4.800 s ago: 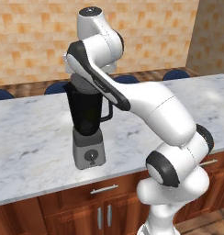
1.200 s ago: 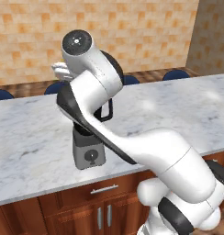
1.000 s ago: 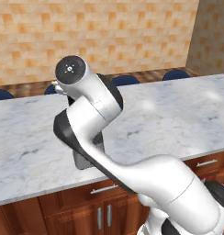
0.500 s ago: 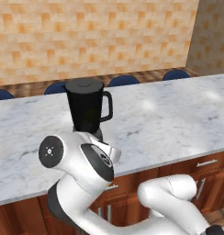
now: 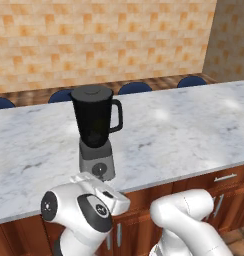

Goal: Grab the lime and garlic from the fridge, place them in the blender, close the lid, and turn on the blender to create a marinade.

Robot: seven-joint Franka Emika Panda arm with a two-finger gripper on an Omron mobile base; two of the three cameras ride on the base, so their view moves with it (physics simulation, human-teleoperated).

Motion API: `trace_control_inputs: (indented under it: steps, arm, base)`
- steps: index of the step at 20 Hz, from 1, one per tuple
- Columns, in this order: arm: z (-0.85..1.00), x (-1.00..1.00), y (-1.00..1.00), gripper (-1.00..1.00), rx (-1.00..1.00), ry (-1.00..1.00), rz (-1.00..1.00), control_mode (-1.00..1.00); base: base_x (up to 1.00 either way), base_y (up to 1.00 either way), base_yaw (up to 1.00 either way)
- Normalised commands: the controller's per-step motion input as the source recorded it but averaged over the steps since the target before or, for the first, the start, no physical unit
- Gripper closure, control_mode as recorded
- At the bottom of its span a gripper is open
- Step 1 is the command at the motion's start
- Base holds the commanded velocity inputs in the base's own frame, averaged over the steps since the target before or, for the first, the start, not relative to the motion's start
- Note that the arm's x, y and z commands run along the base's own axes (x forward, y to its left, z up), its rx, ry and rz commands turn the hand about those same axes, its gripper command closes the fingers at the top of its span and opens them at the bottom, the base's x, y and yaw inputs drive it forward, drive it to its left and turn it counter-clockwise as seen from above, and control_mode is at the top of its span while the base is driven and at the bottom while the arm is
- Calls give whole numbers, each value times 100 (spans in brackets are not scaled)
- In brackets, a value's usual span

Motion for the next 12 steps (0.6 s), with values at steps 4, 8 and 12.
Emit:
trace_control_inputs:
  steps: [4,8,12]
  arm:
    - [-70,28,-4,-100,0,-4,-14,-100]
    - [-43,54,-10,-100,0,-12,-3,-100]
    - [-50,52,-9,-100,0,-6,0,-100]
  base:
    - [0,0,0]
    - [0,0,0]
    - [0,0,0]
